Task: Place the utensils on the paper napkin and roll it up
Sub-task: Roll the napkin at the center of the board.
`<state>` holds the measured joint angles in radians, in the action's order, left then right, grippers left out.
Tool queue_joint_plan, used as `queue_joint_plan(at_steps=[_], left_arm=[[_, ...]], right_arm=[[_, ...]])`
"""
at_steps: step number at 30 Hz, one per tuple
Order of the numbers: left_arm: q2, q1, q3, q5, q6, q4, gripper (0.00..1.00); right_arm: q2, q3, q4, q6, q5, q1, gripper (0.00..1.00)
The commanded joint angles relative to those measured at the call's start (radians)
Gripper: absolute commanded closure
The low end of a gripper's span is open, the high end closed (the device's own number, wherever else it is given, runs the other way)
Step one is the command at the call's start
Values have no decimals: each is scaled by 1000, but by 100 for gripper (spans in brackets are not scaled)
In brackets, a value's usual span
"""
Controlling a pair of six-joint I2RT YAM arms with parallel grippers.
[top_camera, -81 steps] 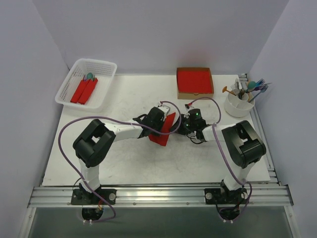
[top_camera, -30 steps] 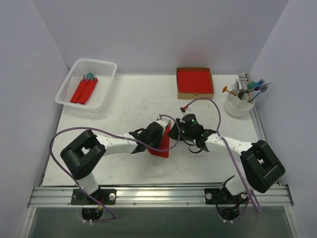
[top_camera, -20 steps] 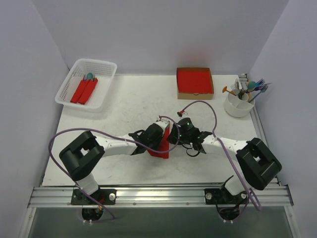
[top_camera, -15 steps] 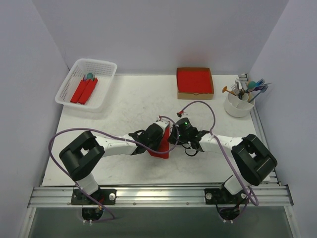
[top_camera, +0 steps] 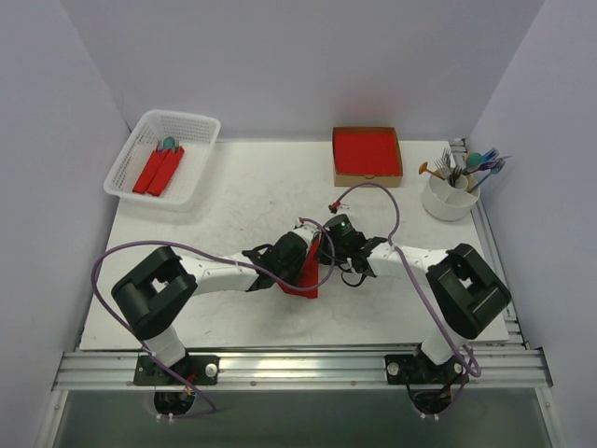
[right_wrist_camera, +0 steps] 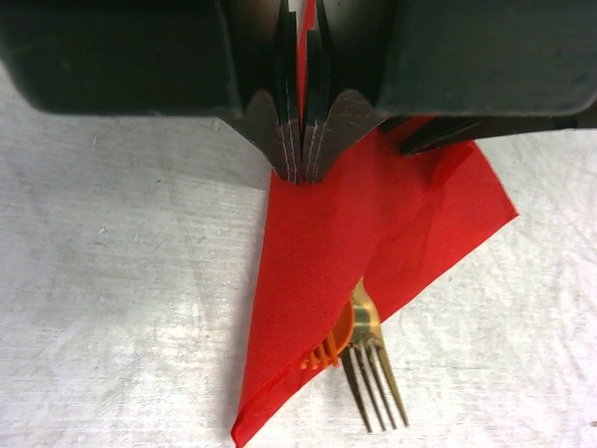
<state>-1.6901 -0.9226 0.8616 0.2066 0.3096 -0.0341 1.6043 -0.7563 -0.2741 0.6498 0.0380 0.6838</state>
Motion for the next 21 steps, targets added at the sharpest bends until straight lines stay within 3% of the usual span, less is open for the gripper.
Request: queue_joint_plan(at_steps=[1, 21], left_arm=[[-5, -10, 5, -4, -18, -104, 72], [-20, -10, 10, -22, -43, -89, 72]], right_arm=[[22, -47, 41, -19, -69, 23, 99], [147, -172, 142, -30, -161, 60, 99]])
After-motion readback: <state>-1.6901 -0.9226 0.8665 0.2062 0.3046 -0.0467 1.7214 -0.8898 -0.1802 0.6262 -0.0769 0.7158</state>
